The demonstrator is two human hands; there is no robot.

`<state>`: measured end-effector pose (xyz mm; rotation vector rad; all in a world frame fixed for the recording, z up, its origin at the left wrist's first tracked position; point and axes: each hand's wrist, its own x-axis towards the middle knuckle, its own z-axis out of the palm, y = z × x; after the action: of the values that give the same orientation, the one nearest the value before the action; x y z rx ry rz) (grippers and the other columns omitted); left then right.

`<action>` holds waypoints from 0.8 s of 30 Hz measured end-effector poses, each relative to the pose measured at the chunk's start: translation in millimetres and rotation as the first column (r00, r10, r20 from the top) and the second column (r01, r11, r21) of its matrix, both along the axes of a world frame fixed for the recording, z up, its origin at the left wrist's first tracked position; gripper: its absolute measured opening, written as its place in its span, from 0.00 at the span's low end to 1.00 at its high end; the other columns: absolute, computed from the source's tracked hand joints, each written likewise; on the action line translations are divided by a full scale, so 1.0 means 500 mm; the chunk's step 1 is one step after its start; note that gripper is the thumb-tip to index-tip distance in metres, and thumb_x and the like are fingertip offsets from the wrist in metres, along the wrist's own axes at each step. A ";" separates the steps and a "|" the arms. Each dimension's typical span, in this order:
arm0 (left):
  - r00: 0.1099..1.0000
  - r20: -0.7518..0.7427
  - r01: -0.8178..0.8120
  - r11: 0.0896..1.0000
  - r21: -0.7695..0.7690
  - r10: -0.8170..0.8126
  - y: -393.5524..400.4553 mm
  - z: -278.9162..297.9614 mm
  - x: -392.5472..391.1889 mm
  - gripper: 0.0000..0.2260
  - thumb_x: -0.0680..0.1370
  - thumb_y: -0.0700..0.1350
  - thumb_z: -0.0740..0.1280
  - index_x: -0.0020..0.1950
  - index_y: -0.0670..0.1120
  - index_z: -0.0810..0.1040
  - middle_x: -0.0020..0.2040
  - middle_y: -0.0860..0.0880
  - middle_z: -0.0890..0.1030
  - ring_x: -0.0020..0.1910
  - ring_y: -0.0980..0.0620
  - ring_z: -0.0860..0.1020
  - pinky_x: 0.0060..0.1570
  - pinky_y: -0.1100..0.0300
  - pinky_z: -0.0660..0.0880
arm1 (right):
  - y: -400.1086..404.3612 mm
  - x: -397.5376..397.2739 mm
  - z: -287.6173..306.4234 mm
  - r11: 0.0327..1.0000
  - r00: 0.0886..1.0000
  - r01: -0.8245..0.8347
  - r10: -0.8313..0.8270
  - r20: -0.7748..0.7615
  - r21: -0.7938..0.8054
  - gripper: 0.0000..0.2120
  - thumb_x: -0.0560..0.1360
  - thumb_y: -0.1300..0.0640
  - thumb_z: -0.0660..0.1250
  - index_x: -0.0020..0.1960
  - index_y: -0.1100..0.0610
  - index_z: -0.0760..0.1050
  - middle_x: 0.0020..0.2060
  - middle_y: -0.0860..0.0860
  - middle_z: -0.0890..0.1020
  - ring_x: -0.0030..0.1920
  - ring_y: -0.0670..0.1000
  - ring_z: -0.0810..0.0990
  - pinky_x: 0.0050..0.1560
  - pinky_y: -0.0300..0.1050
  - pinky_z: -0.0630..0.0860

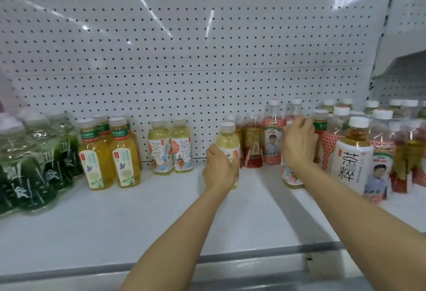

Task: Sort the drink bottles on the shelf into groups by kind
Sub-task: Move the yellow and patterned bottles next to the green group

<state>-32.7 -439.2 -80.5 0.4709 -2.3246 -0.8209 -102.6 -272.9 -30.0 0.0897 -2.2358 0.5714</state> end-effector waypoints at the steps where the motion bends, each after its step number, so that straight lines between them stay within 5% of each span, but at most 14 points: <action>1: 1.000 -0.001 -0.021 1.000 -0.004 0.021 -0.022 -0.001 0.011 0.25 0.80 0.58 0.63 0.66 0.41 0.64 0.61 0.44 0.73 0.57 0.43 0.77 0.47 0.51 0.73 | -0.009 0.006 -0.005 1.000 0.999 -0.025 0.025 -0.028 -0.005 0.19 0.77 0.63 0.63 0.66 0.66 0.65 0.60 0.65 0.71 0.58 0.63 0.71 0.57 0.57 0.70; 7: 0.987 0.016 -0.160 0.987 0.006 0.160 -0.143 0.000 0.072 0.32 0.78 0.59 0.65 0.72 0.40 0.60 0.68 0.43 0.71 0.61 0.40 0.76 0.48 0.50 0.71 | -0.117 0.060 -0.025 0.960 0.955 -0.272 0.260 -0.139 -0.072 0.20 0.80 0.54 0.55 0.66 0.66 0.66 0.60 0.64 0.70 0.56 0.62 0.71 0.55 0.56 0.70; 11: 0.978 0.030 -0.209 0.978 0.009 0.209 -0.213 0.001 0.102 0.31 0.76 0.60 0.69 0.67 0.41 0.63 0.64 0.44 0.73 0.58 0.41 0.77 0.46 0.51 0.72 | -0.228 0.095 -0.031 0.906 0.894 -0.420 0.402 -0.199 -0.057 0.22 0.79 0.50 0.50 0.62 0.66 0.69 0.55 0.64 0.72 0.51 0.61 0.73 0.49 0.56 0.73; 19: 0.955 0.014 -0.295 0.955 0.019 0.295 -0.309 -0.005 0.140 0.29 0.75 0.59 0.71 0.65 0.42 0.64 0.62 0.44 0.75 0.58 0.41 0.78 0.43 0.53 0.69 | -0.410 0.128 -0.043 0.817 0.825 -0.561 0.542 -0.157 -0.129 0.19 0.80 0.52 0.55 0.64 0.64 0.68 0.54 0.60 0.71 0.51 0.59 0.72 0.51 0.57 0.74; 24: 0.961 0.021 -0.276 0.961 0.020 0.276 -0.321 -0.019 0.142 0.31 0.75 0.54 0.72 0.69 0.42 0.61 0.65 0.43 0.73 0.60 0.40 0.77 0.47 0.50 0.73 | -0.457 0.143 -0.042 0.722 0.791 -0.600 0.598 -0.124 -0.345 0.22 0.79 0.50 0.61 0.67 0.62 0.65 0.61 0.59 0.69 0.60 0.58 0.70 0.61 0.56 0.70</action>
<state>38.3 -599.5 -90.1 0.7951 -2.2008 -0.7105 -31.1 -501.4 -50.8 0.6441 -2.0260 1.3354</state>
